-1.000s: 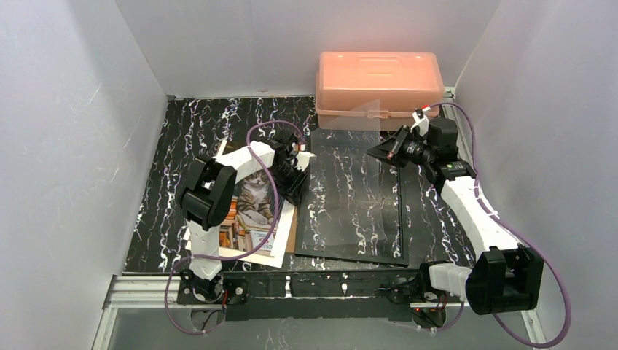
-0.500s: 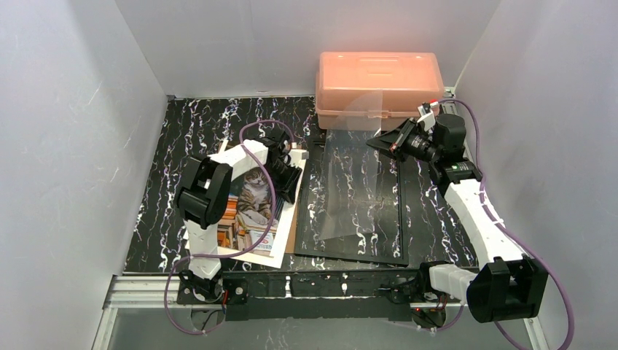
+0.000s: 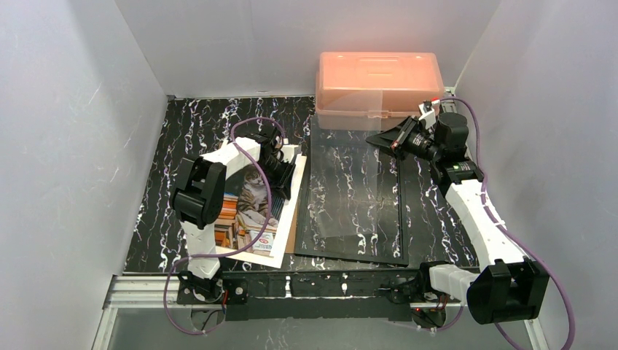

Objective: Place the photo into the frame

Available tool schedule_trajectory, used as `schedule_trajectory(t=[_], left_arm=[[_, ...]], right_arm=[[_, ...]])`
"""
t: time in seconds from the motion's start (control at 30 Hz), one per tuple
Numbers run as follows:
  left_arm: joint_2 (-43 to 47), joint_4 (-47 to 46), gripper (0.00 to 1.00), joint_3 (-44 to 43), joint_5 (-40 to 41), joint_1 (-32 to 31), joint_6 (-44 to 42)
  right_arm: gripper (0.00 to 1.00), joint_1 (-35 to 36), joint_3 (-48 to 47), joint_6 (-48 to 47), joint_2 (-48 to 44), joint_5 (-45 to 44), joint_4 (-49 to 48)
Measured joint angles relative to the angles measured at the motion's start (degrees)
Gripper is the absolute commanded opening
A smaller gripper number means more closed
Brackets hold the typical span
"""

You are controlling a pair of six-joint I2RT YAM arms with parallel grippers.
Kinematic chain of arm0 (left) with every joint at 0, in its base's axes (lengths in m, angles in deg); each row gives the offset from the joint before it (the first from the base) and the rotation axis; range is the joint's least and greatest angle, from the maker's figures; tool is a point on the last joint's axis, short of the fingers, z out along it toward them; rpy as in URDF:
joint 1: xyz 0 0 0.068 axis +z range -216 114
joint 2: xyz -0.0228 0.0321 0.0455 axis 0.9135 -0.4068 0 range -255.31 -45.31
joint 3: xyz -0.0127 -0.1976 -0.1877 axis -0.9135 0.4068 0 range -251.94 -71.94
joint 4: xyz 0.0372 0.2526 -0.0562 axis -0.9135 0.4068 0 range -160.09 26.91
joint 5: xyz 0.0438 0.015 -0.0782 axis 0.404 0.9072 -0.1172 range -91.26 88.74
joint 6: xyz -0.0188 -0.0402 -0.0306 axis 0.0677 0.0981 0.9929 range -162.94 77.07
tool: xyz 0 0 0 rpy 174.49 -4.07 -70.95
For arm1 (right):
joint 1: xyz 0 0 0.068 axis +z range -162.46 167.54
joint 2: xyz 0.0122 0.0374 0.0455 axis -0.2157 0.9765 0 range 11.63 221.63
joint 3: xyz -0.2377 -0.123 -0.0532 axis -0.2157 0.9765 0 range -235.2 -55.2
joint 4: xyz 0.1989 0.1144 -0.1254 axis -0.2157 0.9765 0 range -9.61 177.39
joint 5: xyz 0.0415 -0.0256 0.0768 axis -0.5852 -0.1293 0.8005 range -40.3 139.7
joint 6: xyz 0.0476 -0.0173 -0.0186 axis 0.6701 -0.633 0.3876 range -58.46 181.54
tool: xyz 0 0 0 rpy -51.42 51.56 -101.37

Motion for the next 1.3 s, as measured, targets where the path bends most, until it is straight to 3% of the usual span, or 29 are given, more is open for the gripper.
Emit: schedule_trajectory(t=[0.63, 1.0, 1.3], left_arm=[[0.00, -0.04, 0.23, 0.00, 0.07, 0.00, 0.33], [0.00, -0.04, 0.21, 0.00, 0.48, 0.33, 1.22], [-0.02, -1.03, 0.22, -0.17, -0.04, 5.57, 4.90]], right_arm=[[0.01, 0.00, 6.29, 13.75, -5.22, 0.57, -7.98], [0.01, 0.00, 9.01, 16.94, -6.82, 0.48, -9.51], [0.01, 0.00, 9.94, 20.35, -7.37, 0.31, -10.64]])
